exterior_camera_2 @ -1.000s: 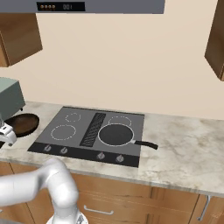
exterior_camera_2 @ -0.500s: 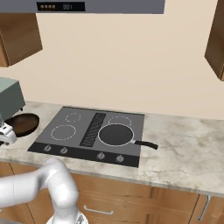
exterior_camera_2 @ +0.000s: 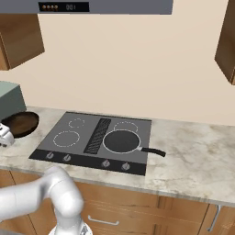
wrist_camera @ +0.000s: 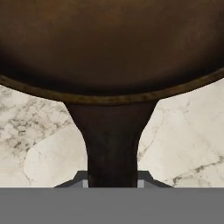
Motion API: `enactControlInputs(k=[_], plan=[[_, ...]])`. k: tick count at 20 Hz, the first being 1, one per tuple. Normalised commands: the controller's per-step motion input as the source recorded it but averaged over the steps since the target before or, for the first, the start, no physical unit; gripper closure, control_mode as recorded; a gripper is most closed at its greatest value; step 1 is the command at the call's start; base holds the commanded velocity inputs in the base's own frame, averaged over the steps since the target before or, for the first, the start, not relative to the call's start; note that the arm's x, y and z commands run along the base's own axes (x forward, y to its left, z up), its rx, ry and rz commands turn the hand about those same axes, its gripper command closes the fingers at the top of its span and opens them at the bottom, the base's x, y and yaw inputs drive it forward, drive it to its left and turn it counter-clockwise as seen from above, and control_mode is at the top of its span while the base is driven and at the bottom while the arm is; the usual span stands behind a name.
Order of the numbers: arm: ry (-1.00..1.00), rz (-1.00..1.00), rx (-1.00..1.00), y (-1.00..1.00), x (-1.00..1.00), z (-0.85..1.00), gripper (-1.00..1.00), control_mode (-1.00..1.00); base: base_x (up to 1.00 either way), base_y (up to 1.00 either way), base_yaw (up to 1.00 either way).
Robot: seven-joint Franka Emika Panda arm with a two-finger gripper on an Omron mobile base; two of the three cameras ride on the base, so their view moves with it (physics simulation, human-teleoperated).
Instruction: Place both pans onto different burners. Then place the corn and the steak on different pans.
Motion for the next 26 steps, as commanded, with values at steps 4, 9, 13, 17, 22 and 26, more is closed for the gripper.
enactControlInputs(k=[4,9,13,17,22,26], plan=[[-0.02,-0.03,0.0,-0.24,-0.01,0.46,1.0,-1.0,0.0,0.0,0.0],[0.0,-0.13,0.0,-0.4,0.07,0.33,1.0,-1.0,0.0,0.0,0.0],[0.0,-0.21,0.01,-0.47,0.04,0.2,1.0,-1.0,0.0,0.0,0.0],[0.0,-0.25,0.01,-0.33,0.0,0.04,1.0,-1.0,0.0,0.0,0.0],[0.0,-0.29,0.03,-0.19,0.01,0.01,1.0,-1.0,0.0,0.0,0.0],[0.0,-0.28,0.03,-0.2,0.06,0.0,1.0,-1.0,0.0,0.0,0.0]])
